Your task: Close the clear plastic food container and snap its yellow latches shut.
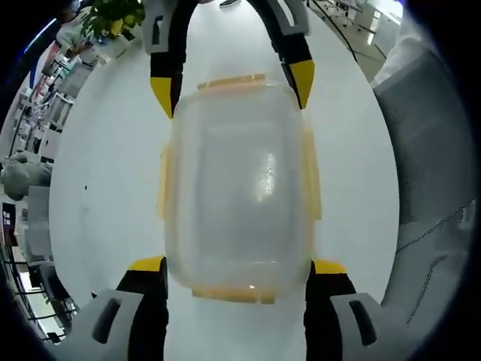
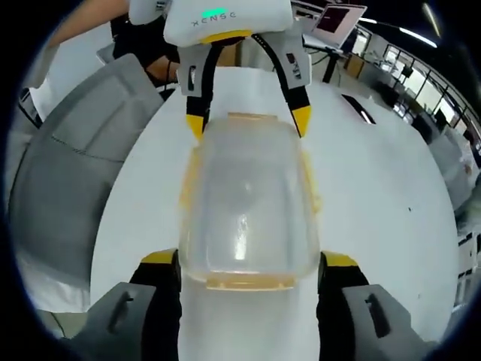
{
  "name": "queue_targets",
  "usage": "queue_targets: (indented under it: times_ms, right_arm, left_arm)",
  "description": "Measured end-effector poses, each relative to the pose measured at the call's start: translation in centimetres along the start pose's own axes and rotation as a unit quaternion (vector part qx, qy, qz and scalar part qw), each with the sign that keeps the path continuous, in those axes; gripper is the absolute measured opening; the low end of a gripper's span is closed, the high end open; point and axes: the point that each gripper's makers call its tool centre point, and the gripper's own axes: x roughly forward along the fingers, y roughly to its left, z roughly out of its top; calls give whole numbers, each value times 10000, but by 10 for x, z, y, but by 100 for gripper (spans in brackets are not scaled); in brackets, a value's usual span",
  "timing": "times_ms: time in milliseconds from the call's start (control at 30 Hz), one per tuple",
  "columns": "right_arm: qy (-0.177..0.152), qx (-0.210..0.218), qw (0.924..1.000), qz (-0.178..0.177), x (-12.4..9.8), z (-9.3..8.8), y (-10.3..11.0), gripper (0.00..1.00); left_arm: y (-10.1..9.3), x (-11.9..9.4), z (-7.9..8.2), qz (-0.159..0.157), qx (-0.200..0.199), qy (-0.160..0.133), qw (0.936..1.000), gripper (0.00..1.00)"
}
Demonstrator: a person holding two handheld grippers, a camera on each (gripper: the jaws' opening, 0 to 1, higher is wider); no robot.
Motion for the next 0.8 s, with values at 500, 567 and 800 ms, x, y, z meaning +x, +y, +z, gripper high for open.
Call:
queue_targets:
  times_ms: [500,567,800]
  right_arm:
    - [-229,-225,9975,-631,2,11,-66,63]
    - [-265,-181,9973,-656,3,11,-71,63]
    - [-363,-54,9965,-751,5,14,-86,63]
  left_arm:
    - [61,21,-15,676,-142,-39,9976,72]
    - [69,24,-18,746,-91,-22,9972,73]
    - [86,30,-21,1004,98,5,9949,73]
